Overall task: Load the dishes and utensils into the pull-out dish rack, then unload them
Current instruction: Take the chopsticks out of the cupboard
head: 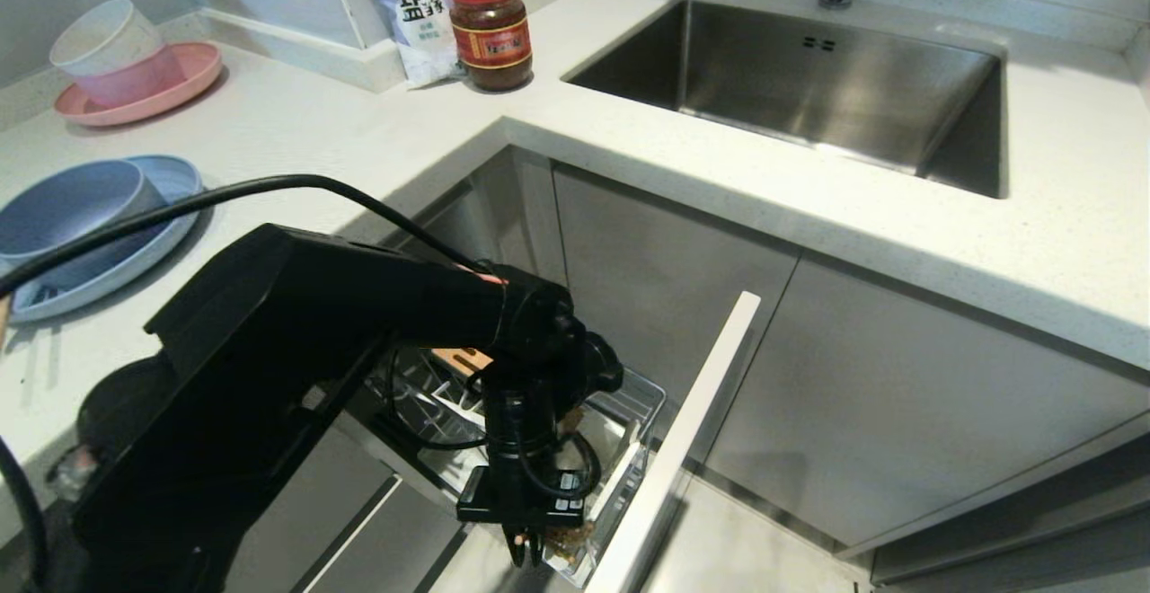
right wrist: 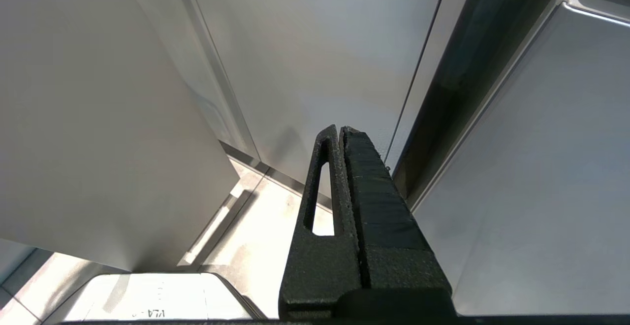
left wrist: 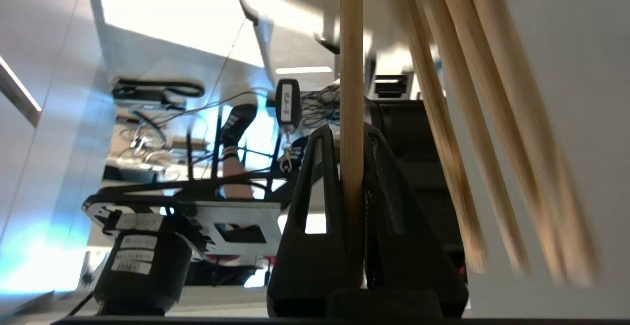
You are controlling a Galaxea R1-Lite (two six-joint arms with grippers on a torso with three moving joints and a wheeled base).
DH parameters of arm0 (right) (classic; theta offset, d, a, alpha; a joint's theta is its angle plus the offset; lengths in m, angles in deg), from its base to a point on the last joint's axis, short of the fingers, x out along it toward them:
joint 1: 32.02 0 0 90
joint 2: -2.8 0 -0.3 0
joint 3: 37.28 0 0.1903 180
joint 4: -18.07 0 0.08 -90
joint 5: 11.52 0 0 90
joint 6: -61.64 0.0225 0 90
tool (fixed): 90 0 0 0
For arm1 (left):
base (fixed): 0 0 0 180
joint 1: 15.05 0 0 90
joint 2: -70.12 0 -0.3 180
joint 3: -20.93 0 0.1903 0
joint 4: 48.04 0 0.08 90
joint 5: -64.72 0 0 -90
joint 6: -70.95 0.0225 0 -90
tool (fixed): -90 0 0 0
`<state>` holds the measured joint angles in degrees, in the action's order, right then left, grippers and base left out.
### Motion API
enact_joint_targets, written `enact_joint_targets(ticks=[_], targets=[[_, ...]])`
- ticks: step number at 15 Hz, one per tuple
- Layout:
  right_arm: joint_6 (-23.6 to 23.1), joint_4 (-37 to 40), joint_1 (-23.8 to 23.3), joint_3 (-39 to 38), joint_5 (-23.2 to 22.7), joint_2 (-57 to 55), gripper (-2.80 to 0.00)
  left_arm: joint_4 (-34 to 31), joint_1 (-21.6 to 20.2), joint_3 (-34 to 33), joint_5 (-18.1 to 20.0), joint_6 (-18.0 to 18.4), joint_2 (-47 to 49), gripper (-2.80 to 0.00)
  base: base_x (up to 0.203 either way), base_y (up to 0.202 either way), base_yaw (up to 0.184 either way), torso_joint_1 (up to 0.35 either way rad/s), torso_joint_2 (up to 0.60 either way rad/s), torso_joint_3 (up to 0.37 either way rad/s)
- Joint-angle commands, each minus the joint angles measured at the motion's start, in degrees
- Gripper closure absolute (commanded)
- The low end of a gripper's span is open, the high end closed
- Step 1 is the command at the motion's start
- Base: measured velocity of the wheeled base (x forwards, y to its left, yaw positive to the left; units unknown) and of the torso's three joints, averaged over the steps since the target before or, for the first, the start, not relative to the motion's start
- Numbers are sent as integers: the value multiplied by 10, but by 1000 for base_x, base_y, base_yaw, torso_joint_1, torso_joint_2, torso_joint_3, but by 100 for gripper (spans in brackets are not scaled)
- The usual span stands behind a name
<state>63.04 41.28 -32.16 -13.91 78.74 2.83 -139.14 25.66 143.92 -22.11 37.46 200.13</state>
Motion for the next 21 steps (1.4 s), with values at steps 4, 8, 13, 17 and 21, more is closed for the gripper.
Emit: enact_joint_targets(ticks=[4,8,13,17,21], targets=[[0,0,0,-1,0,2,0,-51,2,-9,10,3,-126,0,0,0,0,0,0,0],[0,0,0,-1,0,2,0,-71,12,-6,27,3,-192,0,0,0,0,0,0,0],[0,0,0,-1,0,2,0,-120,35,22,34,3,-287,0,0,0,0,0,0,0],[0,0,0,-1,0,2,0,-172,61,78,35,0,-365,0,0,0,0,0,0,0],[0,0,0,-1,0,2,0,-122,77,106,34,-21,-458,0,0,0,0,0,0,0]])
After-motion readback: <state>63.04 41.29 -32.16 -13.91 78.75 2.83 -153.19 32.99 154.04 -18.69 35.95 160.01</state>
